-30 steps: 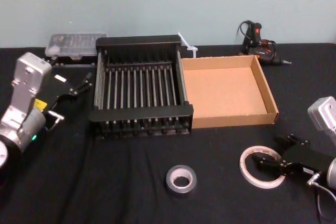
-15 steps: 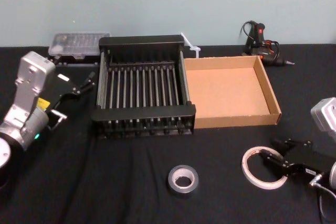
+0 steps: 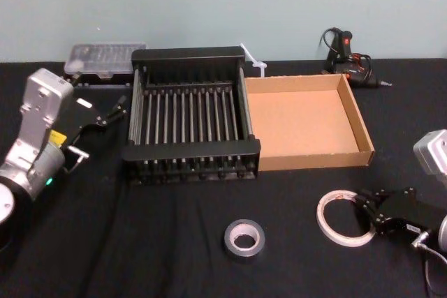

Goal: Pick up the white tape and place it into the black box , Pick up the silver tape and place it into the brown box.

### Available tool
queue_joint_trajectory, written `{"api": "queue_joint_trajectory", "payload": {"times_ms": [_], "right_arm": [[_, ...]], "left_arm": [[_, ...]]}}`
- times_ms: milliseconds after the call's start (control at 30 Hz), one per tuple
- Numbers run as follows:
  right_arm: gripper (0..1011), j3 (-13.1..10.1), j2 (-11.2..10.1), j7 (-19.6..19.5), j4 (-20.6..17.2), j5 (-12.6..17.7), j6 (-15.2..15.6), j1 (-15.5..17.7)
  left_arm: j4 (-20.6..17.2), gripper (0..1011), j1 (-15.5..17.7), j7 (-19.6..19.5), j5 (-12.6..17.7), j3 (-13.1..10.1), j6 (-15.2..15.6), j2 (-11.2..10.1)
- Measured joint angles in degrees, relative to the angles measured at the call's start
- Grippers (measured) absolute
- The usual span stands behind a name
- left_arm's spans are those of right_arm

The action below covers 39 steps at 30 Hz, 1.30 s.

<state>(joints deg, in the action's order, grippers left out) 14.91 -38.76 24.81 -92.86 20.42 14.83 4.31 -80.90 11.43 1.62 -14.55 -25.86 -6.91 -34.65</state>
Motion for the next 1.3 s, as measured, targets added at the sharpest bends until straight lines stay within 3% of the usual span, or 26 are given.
{"api": "queue_joint_trajectory", "payload": {"times_ms": [567, 867, 1300], "right_arm": [[91, 0.0, 0.0, 0.0, 0.0, 0.0, -0.1, 0.1], [92, -1.6, 0.1, -0.4, -1.4, 1.1, -0.2, 0.3], [92, -2.7, 2.1, -3.1, -1.8, 1.6, 1.4, -3.7]], "left_arm": [[0.0, 1001, 0.0, 0.0, 0.0, 0.0, 0.0, 0.0], [0.0, 1001, 0.0, 0.0, 0.0, 0.0, 0.0, 0.0], [0.0, 1001, 0.0, 0.0, 0.0, 0.0, 0.0, 0.0]]}}
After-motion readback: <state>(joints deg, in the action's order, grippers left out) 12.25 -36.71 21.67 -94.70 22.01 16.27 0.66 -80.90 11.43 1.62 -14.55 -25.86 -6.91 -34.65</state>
